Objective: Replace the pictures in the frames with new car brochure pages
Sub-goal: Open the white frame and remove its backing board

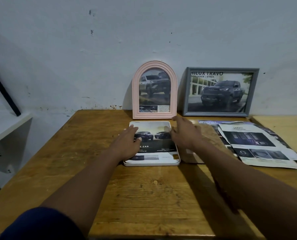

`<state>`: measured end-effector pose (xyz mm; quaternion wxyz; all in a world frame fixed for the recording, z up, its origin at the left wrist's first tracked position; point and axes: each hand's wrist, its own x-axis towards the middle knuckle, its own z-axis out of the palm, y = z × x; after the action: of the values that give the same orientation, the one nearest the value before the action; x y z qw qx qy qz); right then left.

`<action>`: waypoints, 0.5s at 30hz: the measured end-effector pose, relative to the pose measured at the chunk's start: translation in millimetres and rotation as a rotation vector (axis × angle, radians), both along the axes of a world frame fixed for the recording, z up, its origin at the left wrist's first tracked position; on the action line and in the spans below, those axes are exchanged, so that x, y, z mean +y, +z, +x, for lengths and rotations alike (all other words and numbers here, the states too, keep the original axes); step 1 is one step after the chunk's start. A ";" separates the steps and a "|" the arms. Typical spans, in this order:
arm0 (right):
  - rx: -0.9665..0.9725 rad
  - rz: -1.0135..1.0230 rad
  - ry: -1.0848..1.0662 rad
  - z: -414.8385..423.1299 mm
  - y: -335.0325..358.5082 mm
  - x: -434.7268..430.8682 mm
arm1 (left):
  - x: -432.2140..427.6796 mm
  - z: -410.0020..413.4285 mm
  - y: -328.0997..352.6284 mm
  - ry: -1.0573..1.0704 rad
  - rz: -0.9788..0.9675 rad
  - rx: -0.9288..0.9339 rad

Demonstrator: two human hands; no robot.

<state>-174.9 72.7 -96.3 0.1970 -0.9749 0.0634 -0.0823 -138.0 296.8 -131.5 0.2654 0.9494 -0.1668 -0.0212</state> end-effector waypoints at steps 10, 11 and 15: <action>0.127 -0.224 -0.138 -43.5 -10.6 -72.5 | -14.6 -6.0 -3.3 0.048 -0.081 0.000; 0.097 -0.234 -0.138 -44.1 -14.3 -71.9 | -15.2 -6.6 -5.2 0.053 -0.071 -0.008; 0.068 -0.234 -0.146 -44.1 -20.3 -70.0 | -13.4 -8.3 -9.0 0.062 -0.093 0.006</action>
<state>-219.0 2.7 -116.7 0.0732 -0.9862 0.1310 -0.0705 -146.2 283.4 -140.5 0.3102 0.9407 -0.1373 -0.0078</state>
